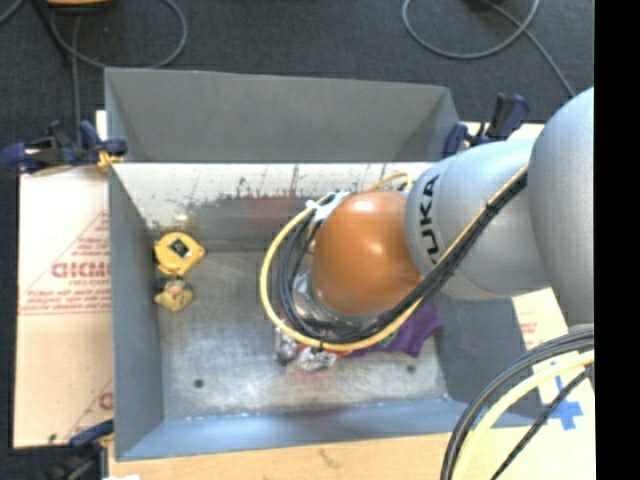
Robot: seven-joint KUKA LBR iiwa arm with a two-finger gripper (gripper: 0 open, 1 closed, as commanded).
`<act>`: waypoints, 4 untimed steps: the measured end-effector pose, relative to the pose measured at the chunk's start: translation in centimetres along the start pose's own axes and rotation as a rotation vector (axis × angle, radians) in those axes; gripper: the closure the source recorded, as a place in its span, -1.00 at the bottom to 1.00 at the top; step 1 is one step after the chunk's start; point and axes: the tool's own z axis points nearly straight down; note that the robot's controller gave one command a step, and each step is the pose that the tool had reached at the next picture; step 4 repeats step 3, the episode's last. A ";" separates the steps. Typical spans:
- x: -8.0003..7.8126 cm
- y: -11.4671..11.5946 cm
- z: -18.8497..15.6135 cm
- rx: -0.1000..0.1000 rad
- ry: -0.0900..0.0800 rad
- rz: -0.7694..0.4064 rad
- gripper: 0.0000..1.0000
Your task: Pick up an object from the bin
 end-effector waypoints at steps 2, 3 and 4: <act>0.0 -0.6 -6.9 0.000 0.008 0.012 -1.00; 0.0 -0.6 -6.9 0.000 0.008 0.012 -1.00; 0.0 -0.6 -6.9 0.000 0.008 0.012 -1.00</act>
Offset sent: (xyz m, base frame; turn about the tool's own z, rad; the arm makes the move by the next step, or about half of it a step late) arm 0.0037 -0.0044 0.0690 0.0081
